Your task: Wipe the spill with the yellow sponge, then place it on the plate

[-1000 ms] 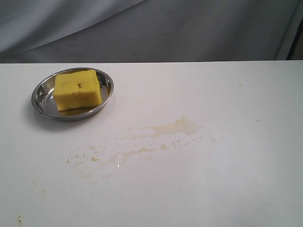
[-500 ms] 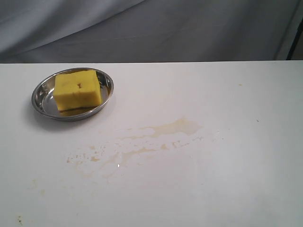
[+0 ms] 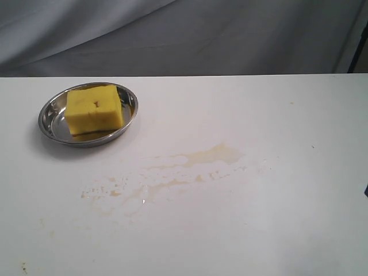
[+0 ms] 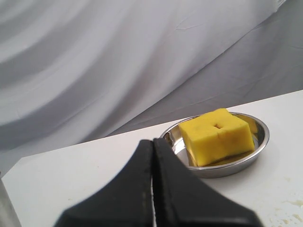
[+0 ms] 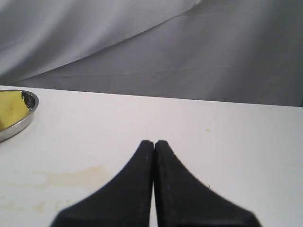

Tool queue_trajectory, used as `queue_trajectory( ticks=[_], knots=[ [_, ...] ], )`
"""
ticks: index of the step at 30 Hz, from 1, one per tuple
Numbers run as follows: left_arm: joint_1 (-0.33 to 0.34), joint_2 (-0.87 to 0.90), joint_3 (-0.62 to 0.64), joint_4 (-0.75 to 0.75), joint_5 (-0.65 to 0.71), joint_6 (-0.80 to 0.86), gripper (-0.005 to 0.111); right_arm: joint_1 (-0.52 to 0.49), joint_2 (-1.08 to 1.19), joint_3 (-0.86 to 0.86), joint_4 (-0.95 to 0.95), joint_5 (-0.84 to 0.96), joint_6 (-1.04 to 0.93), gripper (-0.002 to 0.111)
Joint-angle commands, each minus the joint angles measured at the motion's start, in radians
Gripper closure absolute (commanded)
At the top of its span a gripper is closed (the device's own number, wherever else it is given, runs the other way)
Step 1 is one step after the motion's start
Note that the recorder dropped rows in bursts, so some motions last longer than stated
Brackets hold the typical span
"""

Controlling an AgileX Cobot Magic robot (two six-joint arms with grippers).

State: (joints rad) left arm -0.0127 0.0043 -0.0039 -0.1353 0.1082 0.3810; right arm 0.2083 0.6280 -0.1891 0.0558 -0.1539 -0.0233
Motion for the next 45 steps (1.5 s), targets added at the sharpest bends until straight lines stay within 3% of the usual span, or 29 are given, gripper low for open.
queue_trajectory(
  ticks=[1, 4, 9, 24, 30, 45],
  knots=[
    [-0.003, -0.004, 0.004, -0.002, -0.007, -0.005, 0.107, -0.001, -0.041, 0.064, 0.019, -0.049, 0.002, 0.108],
    [-0.003, -0.004, 0.004, -0.002, -0.007, -0.005, 0.107, -0.039, -0.133, 0.117, 0.064, -0.045, 0.005, 0.108],
    [-0.003, -0.004, 0.004, -0.002, -0.007, -0.005, 0.107, -0.201, -0.294, 0.189, 0.093, -0.043, 0.005, 0.108],
    [-0.003, -0.004, 0.004, -0.002, -0.007, -0.005, 0.107, -0.488, -0.557, 0.189, 0.074, 0.278, -0.006, 0.108],
    [-0.003, -0.004, 0.004, -0.002, -0.007, -0.005, 0.107, -0.487, -0.628, 0.189, 0.044, 0.403, -0.032, 0.108],
    [-0.004, -0.004, 0.004, -0.002, -0.007, -0.005, 0.107, -0.487, -0.628, 0.189, 0.018, 0.415, -0.029, 0.108]
  ],
)
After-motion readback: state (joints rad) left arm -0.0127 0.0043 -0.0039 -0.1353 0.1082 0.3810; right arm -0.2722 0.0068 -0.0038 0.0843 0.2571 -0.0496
